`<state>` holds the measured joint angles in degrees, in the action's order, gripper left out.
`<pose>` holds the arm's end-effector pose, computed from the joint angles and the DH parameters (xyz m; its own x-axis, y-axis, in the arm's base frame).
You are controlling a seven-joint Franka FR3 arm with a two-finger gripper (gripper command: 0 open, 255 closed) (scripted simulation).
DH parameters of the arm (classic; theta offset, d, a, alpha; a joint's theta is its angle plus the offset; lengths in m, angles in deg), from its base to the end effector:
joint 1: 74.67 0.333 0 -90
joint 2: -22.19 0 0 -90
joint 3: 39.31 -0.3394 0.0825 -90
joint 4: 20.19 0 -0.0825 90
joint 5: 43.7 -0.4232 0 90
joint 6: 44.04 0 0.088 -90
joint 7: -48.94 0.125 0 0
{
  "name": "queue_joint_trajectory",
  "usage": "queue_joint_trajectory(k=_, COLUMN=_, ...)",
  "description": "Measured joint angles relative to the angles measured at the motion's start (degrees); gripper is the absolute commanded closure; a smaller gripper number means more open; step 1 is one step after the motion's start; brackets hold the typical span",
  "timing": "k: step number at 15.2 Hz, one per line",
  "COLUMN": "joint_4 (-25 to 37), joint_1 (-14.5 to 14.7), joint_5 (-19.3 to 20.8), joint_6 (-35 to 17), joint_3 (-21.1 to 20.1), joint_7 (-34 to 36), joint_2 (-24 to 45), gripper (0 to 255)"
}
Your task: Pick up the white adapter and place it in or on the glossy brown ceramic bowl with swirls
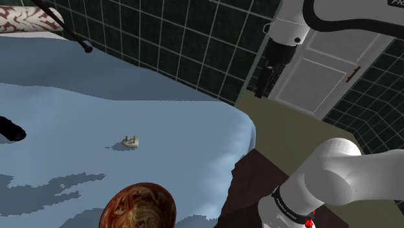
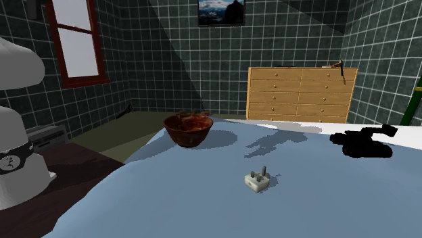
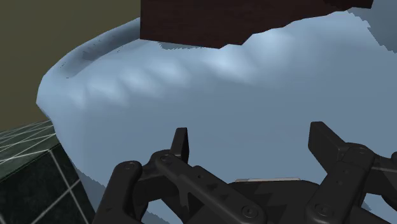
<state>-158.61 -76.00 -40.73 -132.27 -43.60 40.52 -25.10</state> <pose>0.3129 0.0150 0.5684 0.9834 0.1684 -0.0668 0.1744 -0.9798 0.0979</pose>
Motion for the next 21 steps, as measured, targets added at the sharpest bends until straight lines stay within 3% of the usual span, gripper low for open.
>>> queue_joint_trajectory(k=3, joint_4=-0.67, joint_1=0.39, joint_5=-0.77, joint_6=-1.97, joint_3=-0.91, joint_7=0.97, joint_2=1.36, gripper=0)
queue_joint_trajectory(k=12, joint_4=-2.25, joint_1=2.38, joint_5=-4.3, joint_6=-17.0, joint_3=-6.63, joint_7=6.77, joint_2=14.54, gripper=0)
queue_joint_trajectory(k=21, joint_4=3.44, joint_1=3.23, joint_5=-3.98, joint_6=-29.58, joint_3=-12.32, joint_7=13.14, joint_2=32.44, gripper=0)
